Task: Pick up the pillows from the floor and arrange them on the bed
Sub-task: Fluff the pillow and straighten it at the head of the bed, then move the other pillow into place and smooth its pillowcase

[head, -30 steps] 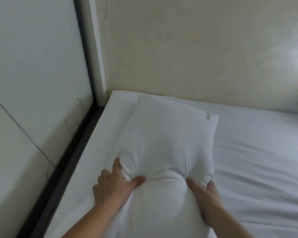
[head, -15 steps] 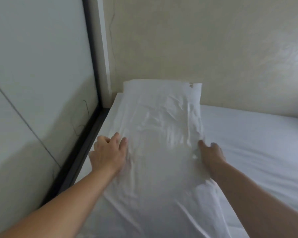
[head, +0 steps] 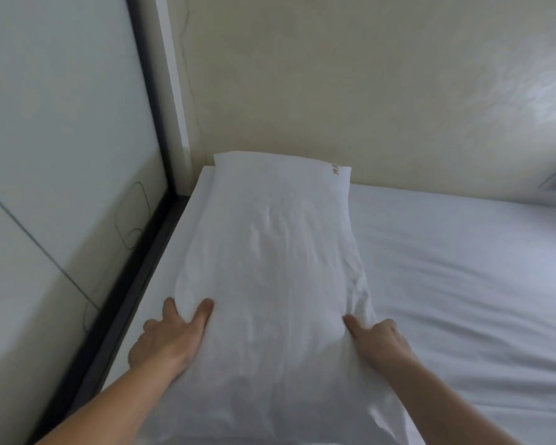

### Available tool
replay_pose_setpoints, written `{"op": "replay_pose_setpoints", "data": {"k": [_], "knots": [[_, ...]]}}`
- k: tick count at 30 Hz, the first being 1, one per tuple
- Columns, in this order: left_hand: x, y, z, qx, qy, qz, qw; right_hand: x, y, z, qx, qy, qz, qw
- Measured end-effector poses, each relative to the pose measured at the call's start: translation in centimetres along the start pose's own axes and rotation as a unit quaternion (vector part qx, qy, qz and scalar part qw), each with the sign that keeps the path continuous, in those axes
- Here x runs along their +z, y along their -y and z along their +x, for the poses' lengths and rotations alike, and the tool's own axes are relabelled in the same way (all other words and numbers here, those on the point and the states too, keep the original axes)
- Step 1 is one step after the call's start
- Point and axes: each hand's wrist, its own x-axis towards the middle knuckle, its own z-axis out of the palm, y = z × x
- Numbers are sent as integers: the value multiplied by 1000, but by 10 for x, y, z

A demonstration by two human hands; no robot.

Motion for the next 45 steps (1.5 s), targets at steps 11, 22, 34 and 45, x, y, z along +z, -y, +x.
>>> {"op": "replay_pose_setpoints", "data": {"k": [11,22,34,45], "knots": [[53,-25,-3,255,1,260,931,31,-20,-8,-127,7,-103,987],[76,-42,-141,255,7,303,918,-4,-105,-85,-299,0,-247,922],[243,-107,-462,438,226,183,850,-158,-448,-155,-199,-170,-215,941],[388,-66,-650,373,371,151,837,-152,-775,-265,283,-113,104,947]]}}
